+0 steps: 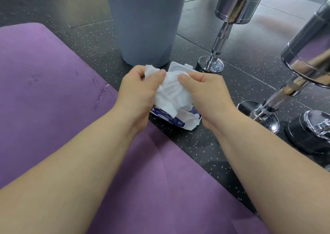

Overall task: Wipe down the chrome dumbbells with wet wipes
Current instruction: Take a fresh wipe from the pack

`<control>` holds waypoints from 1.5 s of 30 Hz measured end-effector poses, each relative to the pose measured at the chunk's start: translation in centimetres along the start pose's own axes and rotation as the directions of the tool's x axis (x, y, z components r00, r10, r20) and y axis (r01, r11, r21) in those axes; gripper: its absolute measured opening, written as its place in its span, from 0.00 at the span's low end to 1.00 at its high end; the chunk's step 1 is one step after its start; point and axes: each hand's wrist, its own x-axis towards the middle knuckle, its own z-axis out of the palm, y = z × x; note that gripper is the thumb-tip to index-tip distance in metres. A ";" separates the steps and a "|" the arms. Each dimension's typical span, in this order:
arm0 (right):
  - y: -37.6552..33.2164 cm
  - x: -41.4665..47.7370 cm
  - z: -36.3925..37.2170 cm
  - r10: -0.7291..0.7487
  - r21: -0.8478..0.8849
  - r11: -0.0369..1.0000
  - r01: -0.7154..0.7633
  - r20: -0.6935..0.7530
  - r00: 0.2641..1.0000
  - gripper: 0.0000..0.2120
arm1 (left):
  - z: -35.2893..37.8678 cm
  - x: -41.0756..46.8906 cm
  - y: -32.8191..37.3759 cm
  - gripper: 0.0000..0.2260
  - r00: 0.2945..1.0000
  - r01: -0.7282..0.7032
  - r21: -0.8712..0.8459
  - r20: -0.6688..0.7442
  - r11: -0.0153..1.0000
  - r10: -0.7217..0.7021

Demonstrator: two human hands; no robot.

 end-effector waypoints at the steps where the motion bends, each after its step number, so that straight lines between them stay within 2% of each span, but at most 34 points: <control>1: 0.0 0.1 -0.2 0.007 0.011 1.000 -0.006 -0.027 1.000 0.10 | 0.0 -0.1 0.3 0.02 1.000 0.028 -0.043 0.016 0.999 -0.027; 3: -0.2 0.0 -0.6 0.036 0.060 0.998 -0.032 -0.063 0.997 0.13 | -0.1 -0.3 0.7 0.04 0.992 0.124 -0.044 0.043 0.991 -0.122; 5: -0.3 0.1 -1.1 0.056 0.098 0.994 -0.046 -0.108 0.993 0.13 | -0.7 -0.3 0.9 0.08 0.965 0.240 0.084 0.085 0.967 -0.247; 7: -0.2 0.7 -1.8 0.096 0.156 0.986 -0.060 -0.236 0.967 0.12 | -1.7 -0.3 1.0 0.07 0.930 0.313 0.141 0.154 0.939 -0.333; 8: -0.2 0.9 -2.1 0.125 0.184 0.980 -0.072 -0.295 0.947 0.11 | -2.2 -0.2 1.0 0.05 0.923 0.332 0.102 0.170 0.938 -0.345; 10: -0.3 1.2 -2.5 0.181 0.211 0.971 -0.111 -0.349 0.920 0.09 | -2.9 -0.3 1.0 0.04 0.934 0.336 -0.027 0.135 0.942 -0.329; 12: -0.3 1.2 -2.3 0.221 0.232 0.961 -0.152 -0.311 0.924 0.11 | -3.3 -0.1 0.9 0.07 0.959 0.282 -0.080 0.064 0.956 -0.278; 13: -0.3 1.2 -2.0 0.224 0.240 0.958 -0.159 -0.277 0.934 0.12 | -3.2 0.0 0.7 0.08 0.972 0.235 -0.034 0.032 0.971 -0.234; 15: -0.3 0.9 -1.2 0.198 0.228 0.963 -0.146 -0.226 0.954 0.13 | -2.6 0.3 0.1 0.05 0.994 0.108 0.234 -0.017 0.966 -0.106; 16: -0.3 1.0 -1.0 0.156 0.153 0.981 -0.123 -0.232 0.960 0.14 | -2.1 0.3 -0.1 0.01 0.999 0.034 0.399 -0.018 0.916 -0.029; 17: -0.2 1.2 -0.9 0.092 0.018 0.996 -0.090 -0.245 0.965 0.15 | -1.5 0.3 -0.3 0.04 0.999 -0.032 0.564 -0.001 0.825 0.039; 19: -0.4 1.3 -1.1 -0.022 -0.242 0.970 -0.034 -0.225 0.974 0.17 | -0.2 0.3 -0.7 0.14 0.993 -0.100 0.851 0.050 0.515 0.111; 20: -0.5 1.3 -1.2 -0.045 -0.311 0.950 -0.020 -0.199 0.979 0.18 | 0.5 0.4 -0.8 0.18 0.989 -0.117 0.914 0.073 0.389 0.128; 21: -0.5 1.3 -1.4 -0.043 -0.350 0.937 -0.020 -0.170 0.985 0.19 | 1.0 0.7 -0.9 0.19 0.986 -0.127 0.940 0.087 0.316 0.139; 23: -0.2 1.0 -1.8 -0.011 -0.353 0.935 -0.025 -0.100 0.995 0.19 | 1.7 1.7 -1.1 0.13 0.978 -0.166 0.957 0.129 0.238 0.164; 25: 0.5 0.8 -2.0 -0.026 -0.409 0.913 0.002 -0.053 0.998 0.16 | 1.8 2.7 -1.3 0.09 0.974 -0.200 0.941 0.159 0.272 0.164; 28: 0.7 0.8 -2.0 -0.119 -0.507 0.859 0.077 -0.052 0.991 0.10 | 1.4 3.2 -1.1 0.11 0.986 -0.149 0.822 0.084 0.550 0.141; 30: 0.4 0.8 -1.6 -0.130 -0.542 0.830 0.132 0.041 0.991 0.09 | 1.0 3.0 -1.1 0.11 0.987 -0.138 0.736 0.048 0.663 0.152; 32: 0.1 0.7 -0.7 -0.120 -0.704 0.676 0.219 0.188 0.975 0.06 | 0.5 2.6 -1.2 0.13 0.987 -0.148 0.695 0.057 0.703 0.152; 35: 0.1 0.4 0.0 -0.104 -0.876 0.391 0.282 0.263 0.959 0.15 | 0.2 2.3 -1.2 0.15 0.985 -0.166 0.652 0.073 0.740 0.156; 38: 0.0 0.3 -0.2 0.001 -0.927 0.277 0.254 0.264 0.964 0.19 | 0.4 2.3 -1.1 0.15 0.980 -0.195 0.612 0.091 0.767 0.176; 40: -0.1 0.3 -0.3 0.034 -0.894 0.360 0.266 0.297 0.954 0.17 | 0.4 2.4 -1.2 0.15 0.984 -0.173 0.580 0.069 0.796 0.164; 41: -0.1 0.4 -0.4 -0.002 -0.861 0.432 0.269 0.298 0.955 0.16 | 0.3 2.5 -1.2 0.14 0.987 -0.157 0.557 0.052 0.816 0.154; 43: 0.0 0.3 -0.7 -0.140 -0.786 0.566 0.249 0.206 0.968 0.09 | 0.3 2.5 -1.3 0.14 0.989 -0.137 0.532 0.034 0.836 0.141; 45: 0.3 0.1 -0.7 -0.220 -0.748 0.618 0.242 0.131 0.967 0.06 | 0.4 2.4 -1.2 0.14 0.990 -0.132 0.526 0.023 0.840 0.140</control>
